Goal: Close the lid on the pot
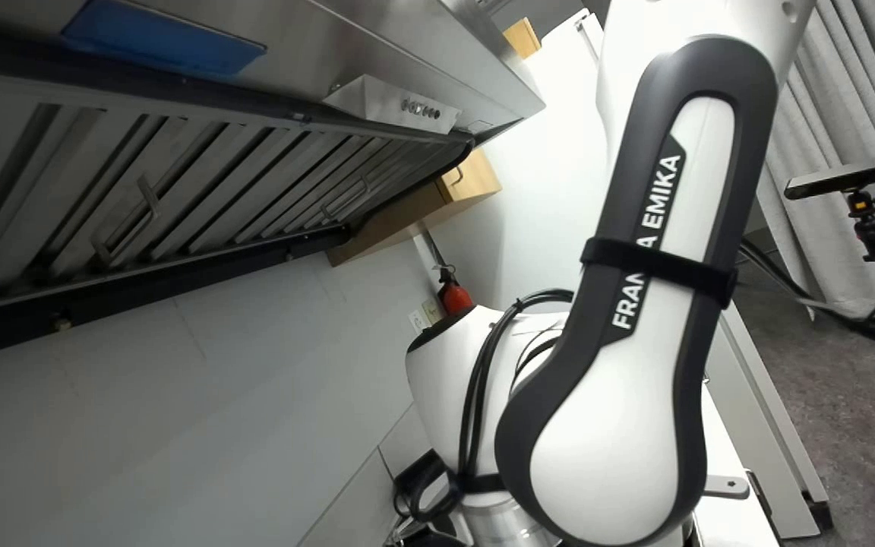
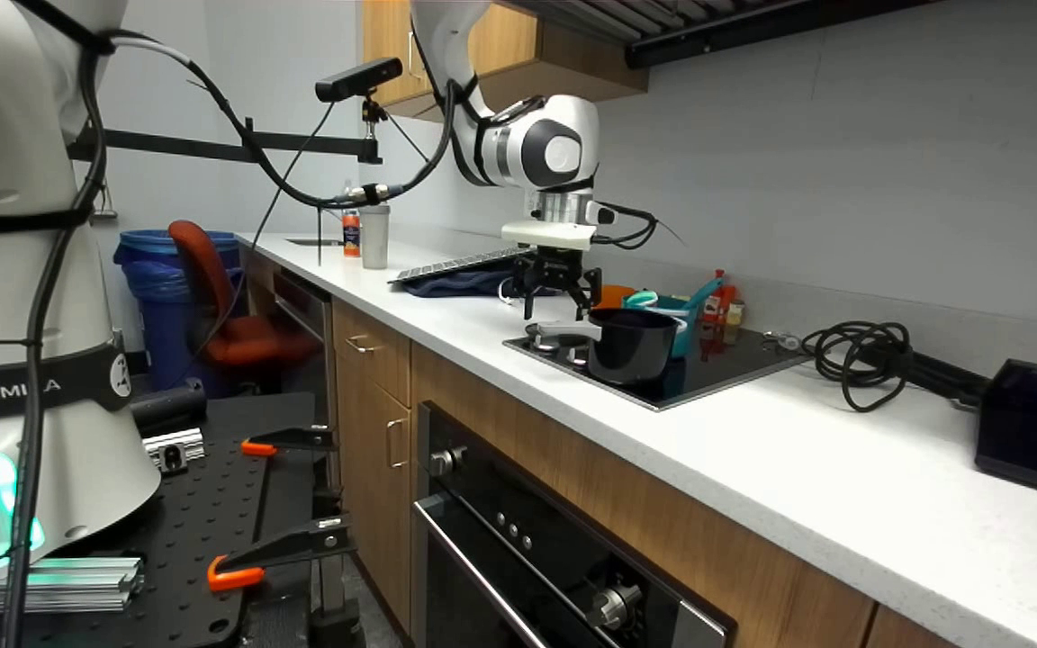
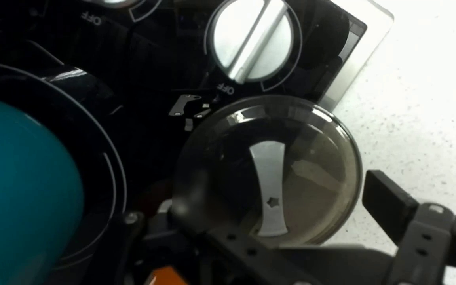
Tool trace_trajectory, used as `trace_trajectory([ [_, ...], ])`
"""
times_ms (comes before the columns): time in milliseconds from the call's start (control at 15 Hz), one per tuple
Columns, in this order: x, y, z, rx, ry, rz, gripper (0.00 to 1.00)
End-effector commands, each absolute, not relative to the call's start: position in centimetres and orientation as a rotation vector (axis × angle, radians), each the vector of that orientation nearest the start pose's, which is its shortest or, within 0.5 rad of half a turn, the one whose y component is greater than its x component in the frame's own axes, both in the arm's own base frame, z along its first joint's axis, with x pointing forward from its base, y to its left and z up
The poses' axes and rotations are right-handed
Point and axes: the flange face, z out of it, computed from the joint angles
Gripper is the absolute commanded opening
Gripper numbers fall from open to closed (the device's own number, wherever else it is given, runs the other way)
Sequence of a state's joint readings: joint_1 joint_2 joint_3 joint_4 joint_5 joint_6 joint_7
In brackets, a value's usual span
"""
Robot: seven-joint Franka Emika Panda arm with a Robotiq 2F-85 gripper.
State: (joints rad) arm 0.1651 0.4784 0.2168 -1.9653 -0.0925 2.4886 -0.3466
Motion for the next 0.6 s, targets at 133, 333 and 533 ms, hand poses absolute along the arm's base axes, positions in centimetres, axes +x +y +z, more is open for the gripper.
trace_trajectory([
  [133,59.1,22.8,23.5,-2.875,-1.177,-0.073,0.55],
  [333,59.3,22.6,23.9,-2.885,-1.166,-0.078,0.33],
  [533,59.3,22.3,24.5,-2.895,-1.155,-0.091,0.11],
])
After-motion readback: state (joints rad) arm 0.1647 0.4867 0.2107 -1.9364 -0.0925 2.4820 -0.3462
